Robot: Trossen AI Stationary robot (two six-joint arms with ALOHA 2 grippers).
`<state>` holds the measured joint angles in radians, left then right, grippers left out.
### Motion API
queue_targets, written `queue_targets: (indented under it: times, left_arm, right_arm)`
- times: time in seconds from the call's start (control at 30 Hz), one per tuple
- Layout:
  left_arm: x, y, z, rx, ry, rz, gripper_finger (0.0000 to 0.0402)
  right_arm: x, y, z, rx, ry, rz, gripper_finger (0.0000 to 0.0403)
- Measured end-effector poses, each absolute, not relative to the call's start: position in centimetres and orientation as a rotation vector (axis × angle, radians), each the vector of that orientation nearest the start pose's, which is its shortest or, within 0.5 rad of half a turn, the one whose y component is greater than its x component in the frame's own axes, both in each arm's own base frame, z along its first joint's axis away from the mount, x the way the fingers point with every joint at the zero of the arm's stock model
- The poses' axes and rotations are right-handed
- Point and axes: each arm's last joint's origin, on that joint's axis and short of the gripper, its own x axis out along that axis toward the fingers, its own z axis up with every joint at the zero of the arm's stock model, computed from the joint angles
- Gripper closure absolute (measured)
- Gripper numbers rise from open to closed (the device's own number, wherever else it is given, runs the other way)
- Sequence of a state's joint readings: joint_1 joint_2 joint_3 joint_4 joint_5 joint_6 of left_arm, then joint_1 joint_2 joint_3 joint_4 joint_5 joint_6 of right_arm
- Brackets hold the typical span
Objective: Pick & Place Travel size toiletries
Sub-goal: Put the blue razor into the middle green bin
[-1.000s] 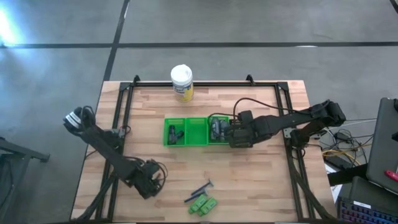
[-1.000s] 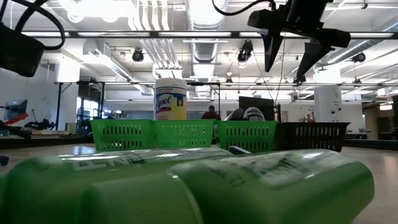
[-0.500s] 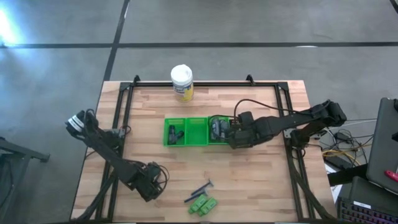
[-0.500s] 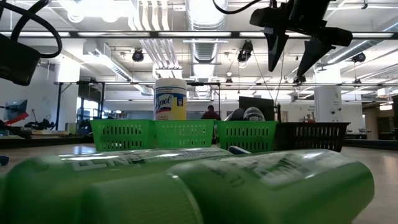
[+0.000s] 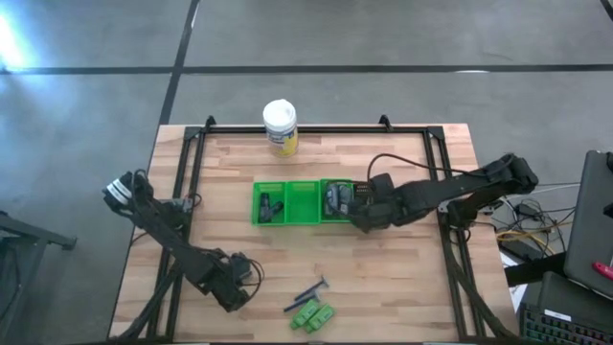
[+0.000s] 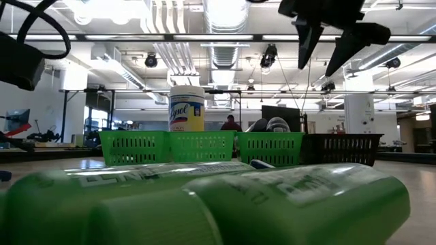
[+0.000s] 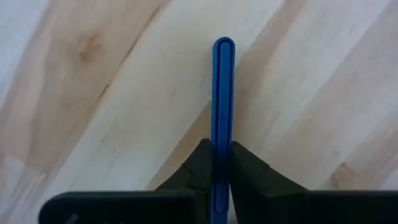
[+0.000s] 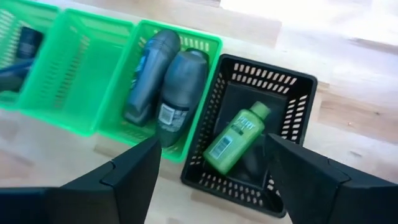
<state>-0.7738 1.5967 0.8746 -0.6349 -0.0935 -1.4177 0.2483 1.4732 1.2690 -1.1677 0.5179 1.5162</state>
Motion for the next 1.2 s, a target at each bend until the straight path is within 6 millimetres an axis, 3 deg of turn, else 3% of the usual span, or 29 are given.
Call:
queue_targets:
  times: [0.17,0.27,0.5,0.63,0.73,0.93,1.2]
  left_arm:
    - [20.6,-17.1,17.0,-0.618,1.264,0.363,0.0369]
    - [21.6,-14.9,18.8,-0.656,1.178,0.366,0.0366]
    - [24.4,-5.9,23.6,-0.882,0.826,0.453,0.0367]
    - [26.1,-0.7,24.6,-1.043,0.664,0.456,0.0365]
    - [27.2,1.9,24.6,-1.116,0.57,0.462,0.0365]
    - [29.4,4.2,23.2,-1.187,0.569,0.553,0.0365]
    - [32.8,4.8,21.6,-1.176,0.599,0.568,0.0362]
  right_arm:
    - [24.7,6.1,29.8,0.842,0.72,-1.021,0.0145]
    - [23.9,6.8,30.5,0.868,0.641,-1.015,0.0154]
    - [23.2,7.7,30.7,0.901,0.593,-1.007,0.0157]
    - [23.2,7.8,30.5,0.893,0.597,-1.011,0.0148]
    - [23.2,7.7,30.5,0.873,0.57,-1.02,0.0142]
    - [23.0,7.6,30.8,0.853,0.526,-1.02,0.0134]
    - [23.1,7.6,30.8,0.883,0.505,-1.033,0.0128]
